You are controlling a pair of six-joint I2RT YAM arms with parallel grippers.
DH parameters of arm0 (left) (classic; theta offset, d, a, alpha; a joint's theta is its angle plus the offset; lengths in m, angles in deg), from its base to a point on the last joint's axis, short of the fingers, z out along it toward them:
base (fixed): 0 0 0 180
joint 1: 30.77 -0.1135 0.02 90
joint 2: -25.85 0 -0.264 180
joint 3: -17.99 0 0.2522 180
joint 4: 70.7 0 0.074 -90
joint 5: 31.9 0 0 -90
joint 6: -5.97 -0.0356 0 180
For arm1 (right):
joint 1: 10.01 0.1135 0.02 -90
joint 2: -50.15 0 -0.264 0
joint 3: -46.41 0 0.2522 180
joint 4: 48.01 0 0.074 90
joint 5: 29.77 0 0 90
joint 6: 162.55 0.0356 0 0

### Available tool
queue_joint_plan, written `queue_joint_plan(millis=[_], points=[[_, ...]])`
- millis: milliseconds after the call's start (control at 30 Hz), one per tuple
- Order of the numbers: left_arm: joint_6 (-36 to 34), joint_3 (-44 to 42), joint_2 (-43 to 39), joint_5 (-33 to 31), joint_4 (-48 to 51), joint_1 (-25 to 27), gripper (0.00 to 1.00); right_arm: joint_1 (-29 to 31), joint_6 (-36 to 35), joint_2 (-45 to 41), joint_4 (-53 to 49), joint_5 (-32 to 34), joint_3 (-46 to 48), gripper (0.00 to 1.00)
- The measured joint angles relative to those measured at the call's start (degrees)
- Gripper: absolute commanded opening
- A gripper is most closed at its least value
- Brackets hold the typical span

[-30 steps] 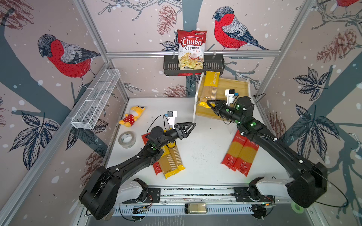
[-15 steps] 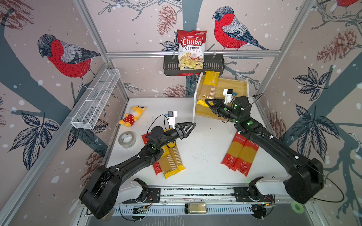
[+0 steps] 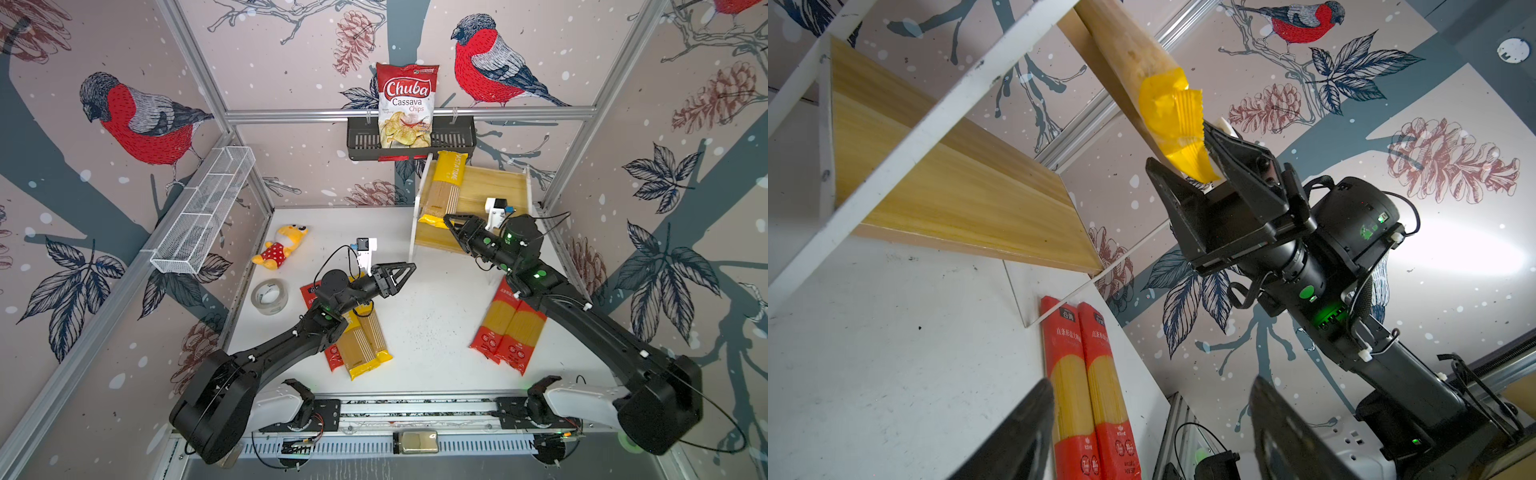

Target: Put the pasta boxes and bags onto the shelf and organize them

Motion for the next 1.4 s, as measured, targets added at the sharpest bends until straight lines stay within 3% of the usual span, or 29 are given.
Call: queue_joint_plan(millis=[167,267,633,733,867,967,1400], points=[[-2.3,0.4,-0.6,-1.3,3.1,1.0,0.73,0.2,-0.4,1.8,0.0,0.1,-2.3,0.16],[-3.5,0.7,-1.2,-2.2,4.4,1.3,0.73,0.5,-1.6,3.9,-0.4,-0.9,-4.3,0.10],[-4.4,1.0,-1.0,-2.5,5.3,1.3,0.73,0.5,-5.9,6.1,-3.0,-3.0,-7.8,0.09],[-4.7,1.0,-1.0,-2.5,5.6,1.3,0.73,0.5,-6.6,6.1,-3.2,-2.9,-7.8,0.15],[-5.9,1.2,-1.1,-2.5,6.9,1.3,0.73,0.8,-8.3,5.9,-3.2,-1.7,-6.9,0.41],[-7.1,1.4,-1.6,-2.5,8.5,1.3,0.73,3.0,-9.8,5.2,-3.2,0.9,-5.6,0.50],[-9.9,-0.7,-4.3,-2.5,10.1,1.2,0.73,14.0,-15.3,1.2,-3.9,11.8,-1.4,0.62]])
